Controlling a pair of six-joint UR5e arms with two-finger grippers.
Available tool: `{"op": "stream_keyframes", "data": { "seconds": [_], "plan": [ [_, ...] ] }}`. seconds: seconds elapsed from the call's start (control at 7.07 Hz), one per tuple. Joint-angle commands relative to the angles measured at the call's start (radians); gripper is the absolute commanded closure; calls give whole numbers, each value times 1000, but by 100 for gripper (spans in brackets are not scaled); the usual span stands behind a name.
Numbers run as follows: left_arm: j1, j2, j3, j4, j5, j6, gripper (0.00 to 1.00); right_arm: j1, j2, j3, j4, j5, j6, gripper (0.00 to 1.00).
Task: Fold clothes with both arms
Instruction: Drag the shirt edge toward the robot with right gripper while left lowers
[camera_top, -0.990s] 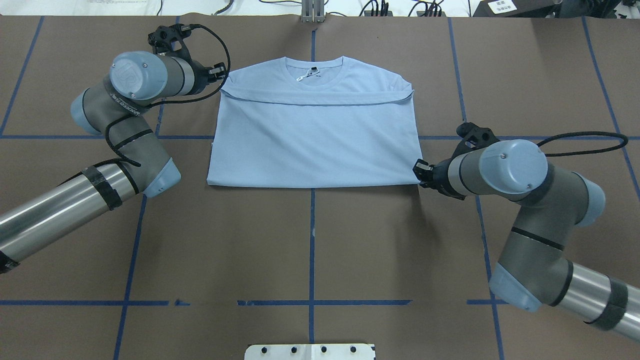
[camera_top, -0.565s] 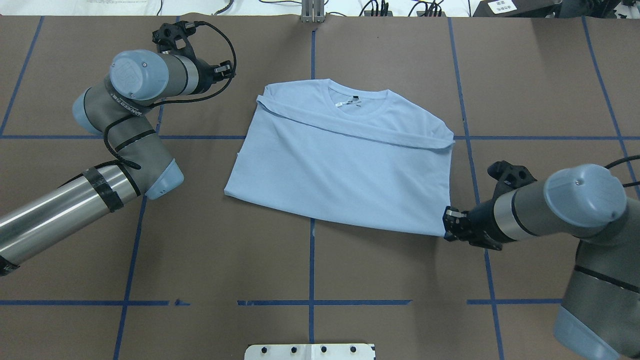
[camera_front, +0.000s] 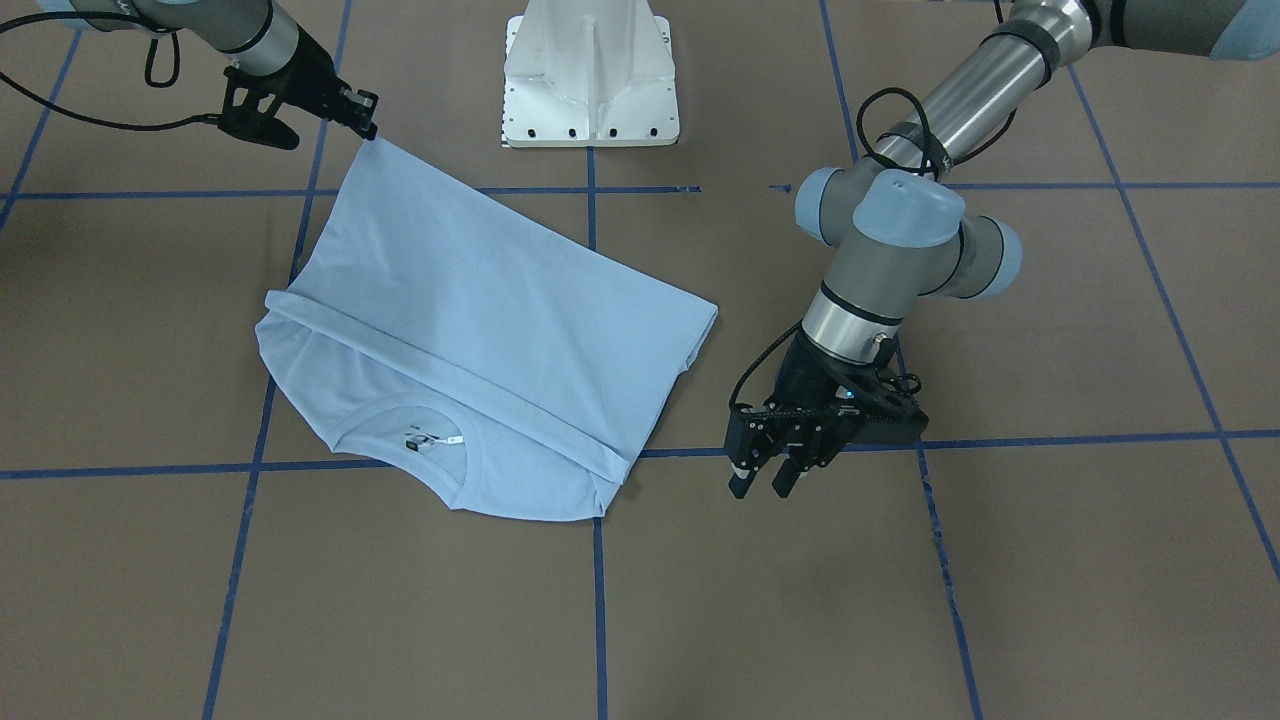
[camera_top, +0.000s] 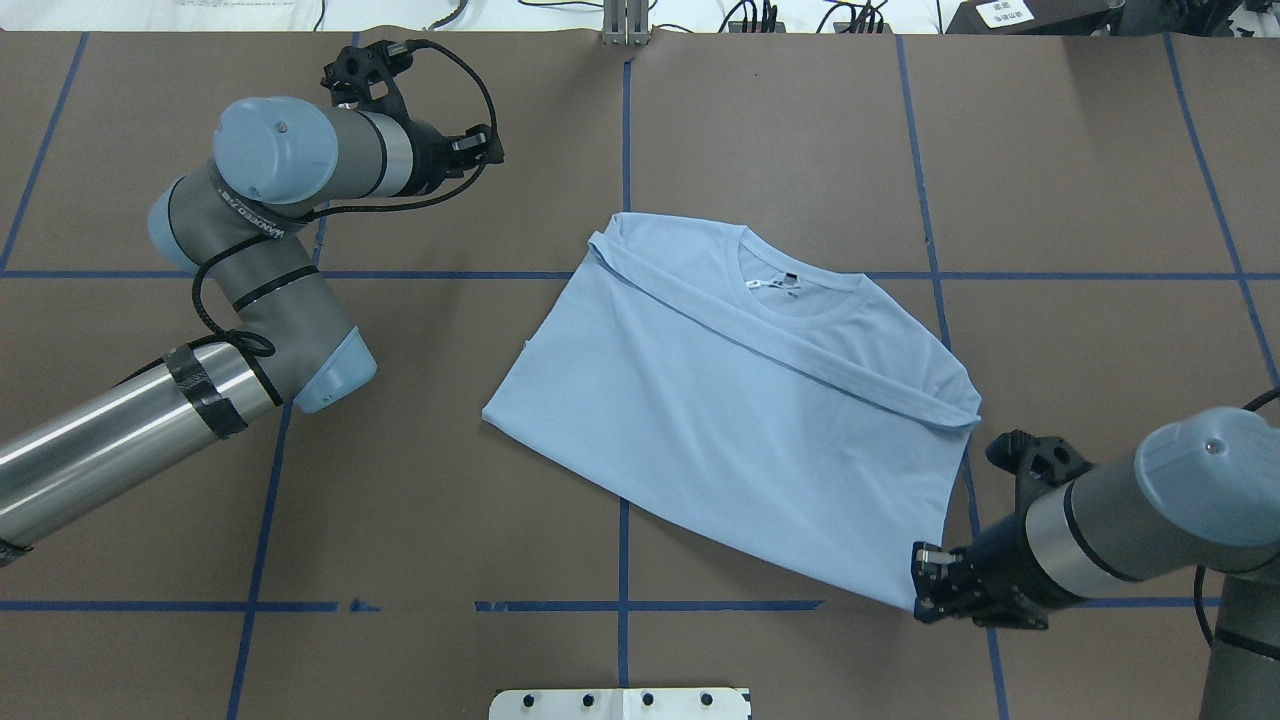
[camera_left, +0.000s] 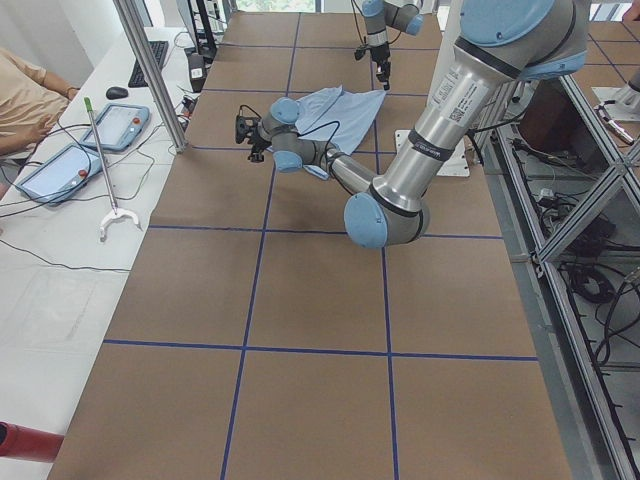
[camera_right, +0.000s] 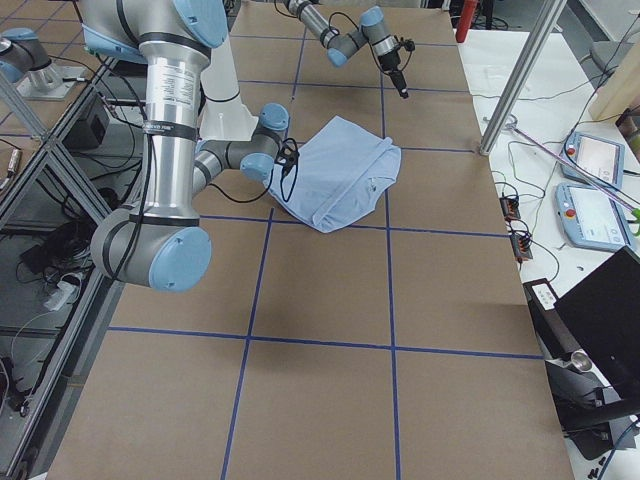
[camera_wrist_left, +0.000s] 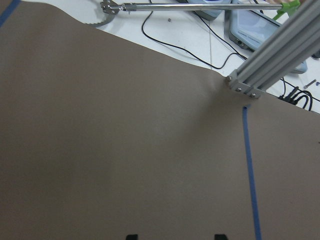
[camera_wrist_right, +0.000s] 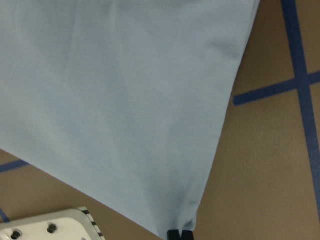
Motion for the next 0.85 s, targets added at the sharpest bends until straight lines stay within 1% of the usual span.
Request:
{"op": "stream_keyframes", "data": {
  "seconds": [0.0, 0.14, 0.28, 0.42, 0.57, 0.71],
  "plan": [
    [67, 92, -152, 10, -26, -122, 38, -9, 10, 0, 0, -48, 4, 0],
    [122, 116, -224, 105, -13, -188, 38, 12, 18, -4, 0, -106, 4, 0],
    [194, 117, -252, 235, 75, -218, 38, 102, 23, -6, 0, -116, 1, 0],
    [271, 110, -258, 367, 164, -227, 38, 182, 44, -45, 2, -119, -10, 0],
    [308, 120, -258, 414, 213, -248, 38, 236, 88, -84, 2, -121, -10, 0],
    [331, 121, -252, 418, 217, -279, 38, 238, 95, -104, 2, -130, -10, 0]
  ]
}}
